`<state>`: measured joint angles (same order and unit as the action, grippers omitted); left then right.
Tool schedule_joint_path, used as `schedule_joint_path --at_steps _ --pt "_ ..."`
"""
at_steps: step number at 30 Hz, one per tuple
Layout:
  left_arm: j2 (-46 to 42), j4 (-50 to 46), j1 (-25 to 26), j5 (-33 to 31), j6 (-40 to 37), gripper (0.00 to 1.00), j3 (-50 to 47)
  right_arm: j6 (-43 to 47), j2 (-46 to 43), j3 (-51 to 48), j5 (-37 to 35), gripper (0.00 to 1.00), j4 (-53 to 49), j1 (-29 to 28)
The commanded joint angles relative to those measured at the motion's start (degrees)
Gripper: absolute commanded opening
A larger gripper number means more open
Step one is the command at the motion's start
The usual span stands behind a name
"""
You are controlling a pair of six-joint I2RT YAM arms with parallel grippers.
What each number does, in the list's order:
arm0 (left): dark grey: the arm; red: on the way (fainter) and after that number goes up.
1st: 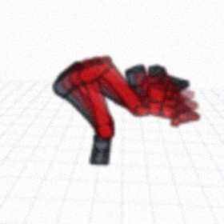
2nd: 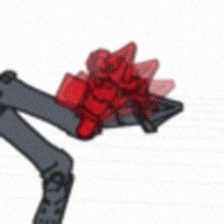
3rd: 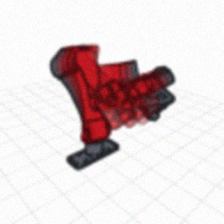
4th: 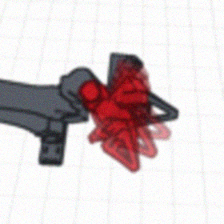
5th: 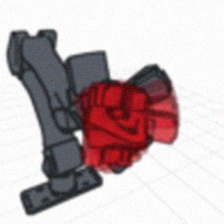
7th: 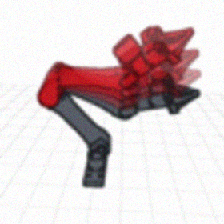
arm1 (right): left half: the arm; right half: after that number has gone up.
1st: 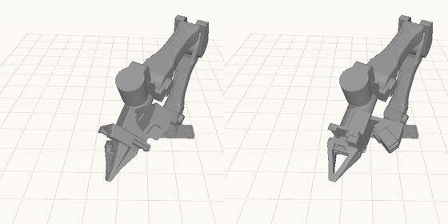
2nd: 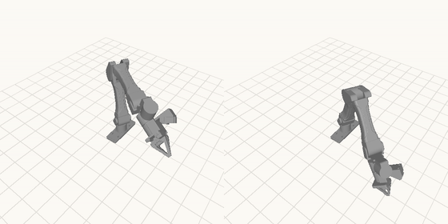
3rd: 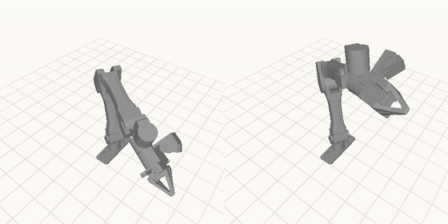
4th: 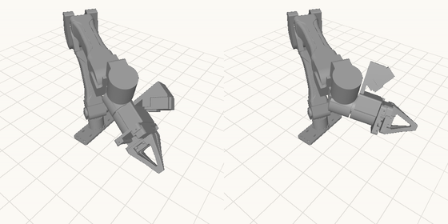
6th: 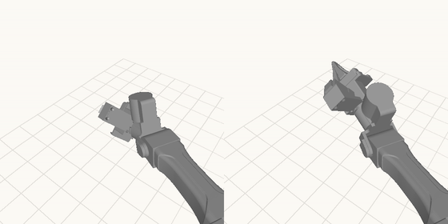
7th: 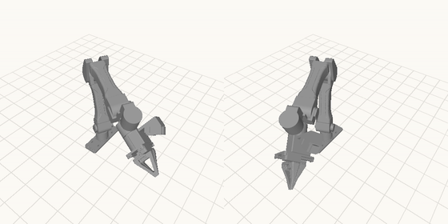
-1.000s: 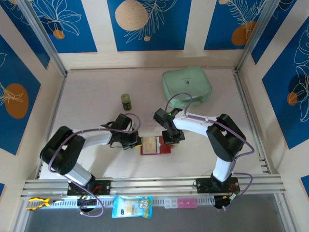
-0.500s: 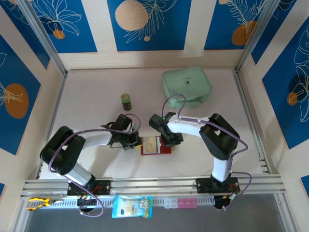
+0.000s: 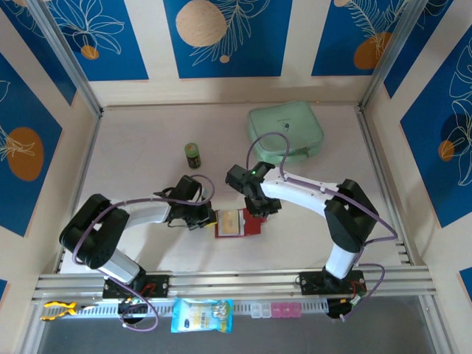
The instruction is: Take the credit cards out of the card holder
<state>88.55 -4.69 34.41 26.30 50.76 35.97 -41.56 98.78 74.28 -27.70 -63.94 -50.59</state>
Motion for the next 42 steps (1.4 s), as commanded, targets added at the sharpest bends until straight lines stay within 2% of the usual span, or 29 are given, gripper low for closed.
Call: schedule_joint_path --at_steps 1,4,10,17,24,36,42 --pt "-1.14 -1.51 0.57 -1.77 0.91 0.0 -1.31 -0.65 -1.2 4.5 0.15 0.29 -5.45 -1.6" --pt "-0.91 -1.33 0.62 -1.74 0.99 0.0 -1.42 -0.15 -0.31 8.09 1.7 0.28 -6.03 -2.62" --pt "-0.16 -1.2 0.72 -1.79 1.0 0.0 -1.51 -2.51 1.11 6.16 15.51 0.25 3.47 -2.32" --pt "-0.67 -0.95 0.82 -2.36 1.5 0.0 -2.3 -5.07 2.16 -0.64 19.05 0.23 10.72 0.92" --pt "0.39 0.63 0.82 -2.22 2.15 0.0 -2.92 -3.8 5.94 -4.21 19.62 0.22 15.13 2.76" --pt "-0.04 0.15 0.81 -2.39 1.96 0.0 -2.83 -4.03 16.47 -4.48 13.08 0.24 14.6 0.38" --pt "0.1 -0.39 0.77 -2.45 1.81 0.0 -2.61 -4.76 14.07 -3.64 11.61 0.24 12.75 -0.73"
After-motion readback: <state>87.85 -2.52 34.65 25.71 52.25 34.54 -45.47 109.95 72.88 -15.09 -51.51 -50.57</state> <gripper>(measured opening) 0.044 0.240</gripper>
